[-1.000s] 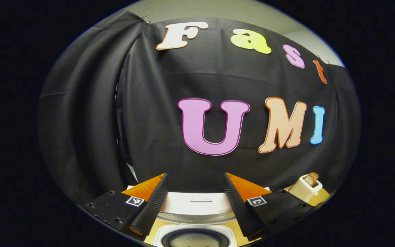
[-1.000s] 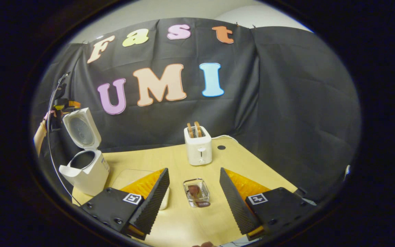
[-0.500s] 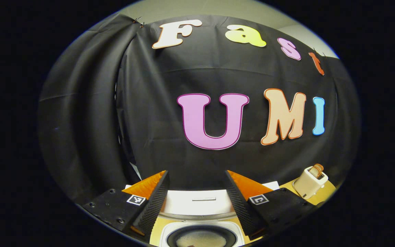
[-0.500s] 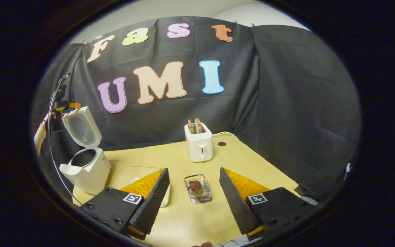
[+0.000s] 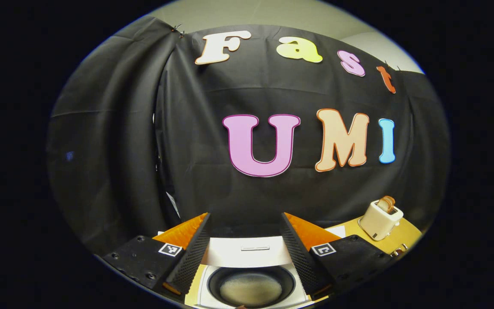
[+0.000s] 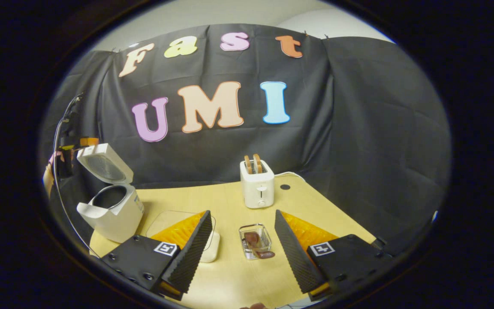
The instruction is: Close the left gripper, press the button to open the rice cooker; take a wooden spoon from the chopstick holder with the right hand, scoop a spoonful of rice and pour it into the rice cooker, then put the wooden spoon back into the chopstick holder.
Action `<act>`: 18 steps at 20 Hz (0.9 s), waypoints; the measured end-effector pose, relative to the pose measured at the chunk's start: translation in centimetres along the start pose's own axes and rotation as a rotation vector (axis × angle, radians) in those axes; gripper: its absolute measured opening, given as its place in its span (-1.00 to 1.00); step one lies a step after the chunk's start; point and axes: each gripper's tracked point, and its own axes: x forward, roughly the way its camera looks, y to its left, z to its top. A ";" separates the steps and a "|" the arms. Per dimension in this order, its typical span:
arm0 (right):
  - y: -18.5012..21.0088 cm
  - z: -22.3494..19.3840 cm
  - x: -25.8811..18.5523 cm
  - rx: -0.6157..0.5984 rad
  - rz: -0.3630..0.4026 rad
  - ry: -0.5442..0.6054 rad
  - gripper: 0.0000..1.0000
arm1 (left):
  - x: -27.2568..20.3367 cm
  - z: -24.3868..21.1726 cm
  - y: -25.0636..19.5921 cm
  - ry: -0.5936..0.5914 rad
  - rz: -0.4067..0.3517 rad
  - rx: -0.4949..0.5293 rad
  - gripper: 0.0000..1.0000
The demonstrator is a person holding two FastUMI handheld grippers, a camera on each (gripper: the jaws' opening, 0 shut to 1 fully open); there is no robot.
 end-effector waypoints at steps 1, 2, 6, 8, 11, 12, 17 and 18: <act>0.3 0.2 0.1 0.001 0.005 -0.003 0.82 | -0.8 -0.7 0.0 0.006 0.000 -0.004 0.86; 0.6 0.3 0.1 0.002 0.009 -0.005 0.82 | -1.6 -1.4 0.0 0.004 0.000 -0.002 0.87; 1.3 0.3 0.1 -0.006 0.013 -0.002 0.91 | -4.2 -4.5 -0.2 0.013 -0.002 -0.002 0.86; 1.6 0.6 -0.2 -0.011 0.018 -0.011 0.91 | -5.5 -6.7 -0.4 0.035 -0.005 0.005 0.86; 2.2 0.7 -0.1 -0.019 0.025 -0.015 0.91 | -6.9 -10.1 -0.4 0.088 -0.007 0.002 0.86; 2.5 0.8 -0.1 -0.018 0.029 -0.013 1.00 | -7.3 -11.4 -0.5 0.105 -0.011 0.004 0.86; 3.7 0.9 -0.2 -0.035 0.045 -0.013 0.91 | -8.0 -16.7 -0.7 0.188 -0.026 0.002 0.87; 3.9 0.9 -0.3 -0.040 0.047 -0.010 0.91 | -8.0 -17.5 -0.7 0.199 -0.026 0.006 0.87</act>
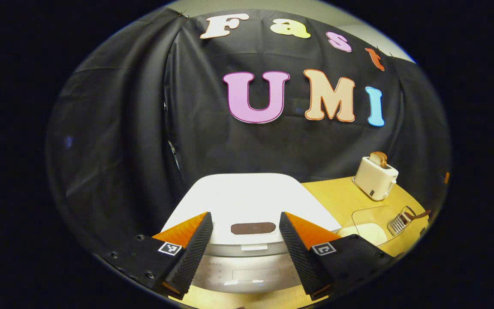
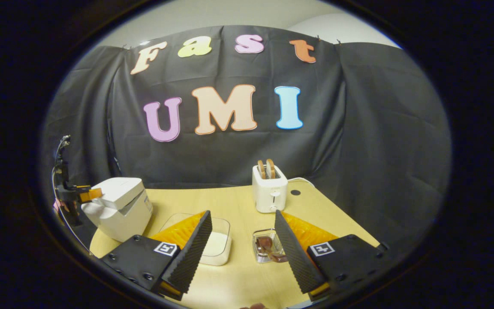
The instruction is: Close the left gripper, press the button to open the rice cooker; take a wooden spoon from the chopstick holder with the right hand, scoop a spoonful of rice and pour it into the rice cooker, then put the wooden spoon back into the chopstick holder.
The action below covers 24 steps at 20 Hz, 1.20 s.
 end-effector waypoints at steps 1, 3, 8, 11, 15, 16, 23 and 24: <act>0.0 -0.2 -0.1 -0.006 0.000 0.004 0.91 | 0.2 -0.7 0.0 0.010 0.000 -0.002 0.87; 0.1 -0.4 -0.3 -0.010 0.001 0.009 1.00 | 0.1 -1.4 0.0 0.014 -0.001 0.000 0.88; 0.5 -1.0 -0.7 -0.008 0.002 0.024 0.91 | 0.1 -1.7 0.0 -0.064 0.000 0.002 0.88; 0.8 -1.5 -0.8 0.002 0.007 0.033 0.82 | 0.2 -1.7 -0.2 -0.094 0.000 0.003 0.87; 1.0 -1.5 -1.2 0.012 0.009 0.027 0.82 | 0.3 -1.1 -0.1 -0.086 -0.001 0.015 0.84; 1.1 -1.3 -1.2 0.018 0.011 0.021 0.82 | 0.2 -1.1 0.0 -0.071 0.001 0.015 0.84; 2.6 0.4 -1.8 0.071 0.050 -0.029 0.82 | -2.1 2.0 -2.6 -0.095 -0.009 0.053 0.82; 2.7 0.7 -1.9 0.069 0.051 -0.038 0.82 | -2.8 2.8 -3.4 -0.106 -0.016 0.058 0.82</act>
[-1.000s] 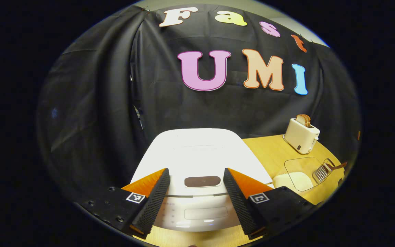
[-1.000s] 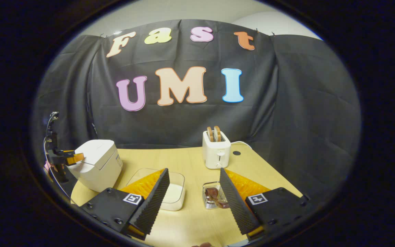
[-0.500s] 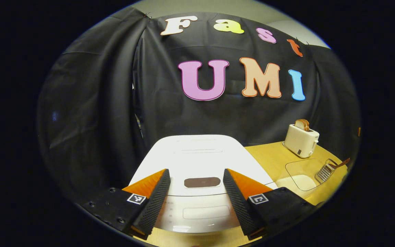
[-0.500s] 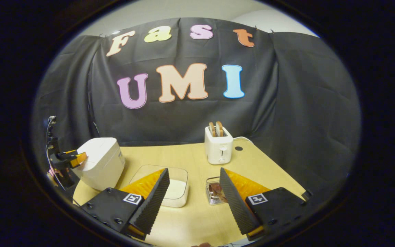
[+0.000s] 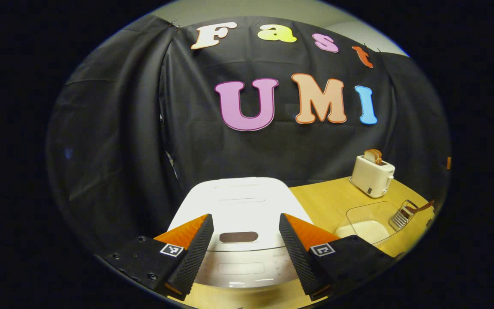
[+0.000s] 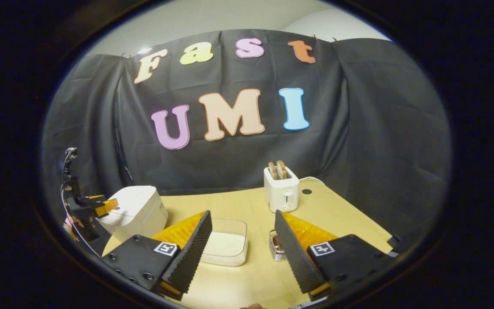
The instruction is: Close the left gripper, press the button to open the rice cooker; take a wooden spoon from the chopstick holder with the right hand, scoop a spoonful of rice and pour it into the rice cooker, then put the wooden spoon back into the chopstick holder.
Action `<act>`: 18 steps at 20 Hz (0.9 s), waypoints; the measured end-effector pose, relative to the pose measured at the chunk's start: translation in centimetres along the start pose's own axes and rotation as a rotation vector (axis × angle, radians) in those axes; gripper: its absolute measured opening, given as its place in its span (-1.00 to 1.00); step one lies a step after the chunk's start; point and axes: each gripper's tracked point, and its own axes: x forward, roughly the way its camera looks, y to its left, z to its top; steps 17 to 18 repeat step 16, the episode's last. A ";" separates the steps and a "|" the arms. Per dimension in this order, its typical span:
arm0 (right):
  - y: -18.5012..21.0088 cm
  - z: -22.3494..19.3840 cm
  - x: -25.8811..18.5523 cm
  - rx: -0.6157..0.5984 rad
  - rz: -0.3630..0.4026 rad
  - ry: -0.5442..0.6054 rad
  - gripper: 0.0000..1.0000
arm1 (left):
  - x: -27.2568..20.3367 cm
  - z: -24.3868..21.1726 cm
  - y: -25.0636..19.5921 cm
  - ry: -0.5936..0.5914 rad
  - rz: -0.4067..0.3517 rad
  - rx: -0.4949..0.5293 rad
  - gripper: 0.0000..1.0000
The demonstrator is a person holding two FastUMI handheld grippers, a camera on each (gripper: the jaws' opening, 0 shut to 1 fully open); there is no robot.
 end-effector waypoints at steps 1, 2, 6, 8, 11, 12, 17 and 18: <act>0.2 0.2 -0.1 -0.002 0.006 -0.004 0.82 | -0.5 0.9 -0.7 -0.011 -0.013 -0.003 0.82; 0.5 0.5 -0.4 -0.003 0.013 -0.012 0.82 | -1.2 1.9 -2.0 -0.019 -0.037 -0.018 0.82; 1.4 1.7 -1.3 -0.001 0.034 -0.052 0.82 | -3.3 3.6 -6.1 -0.016 -0.099 -0.035 0.82; 2.0 2.0 -2.1 0.004 0.043 -0.069 0.82 | -4.4 4.4 -8.0 -0.030 -0.134 -0.039 0.89; 2.5 2.2 -3.1 0.003 0.050 -0.096 0.82 | -5.8 5.0 -9.8 -0.046 -0.166 -0.041 0.88; 2.7 2.1 -3.4 0.000 0.051 -0.098 0.89 | -6.2 5.1 -10.3 -0.050 -0.177 -0.043 0.88; 3.3 2.1 -4.3 -0.003 0.053 -0.120 0.82 | -7.1 4.9 -11.9 -0.048 -0.226 -0.048 0.88; 3.3 2.1 -4.3 -0.003 0.053 -0.120 0.82 | -7.1 4.9 -11.9 -0.048 -0.226 -0.048 0.88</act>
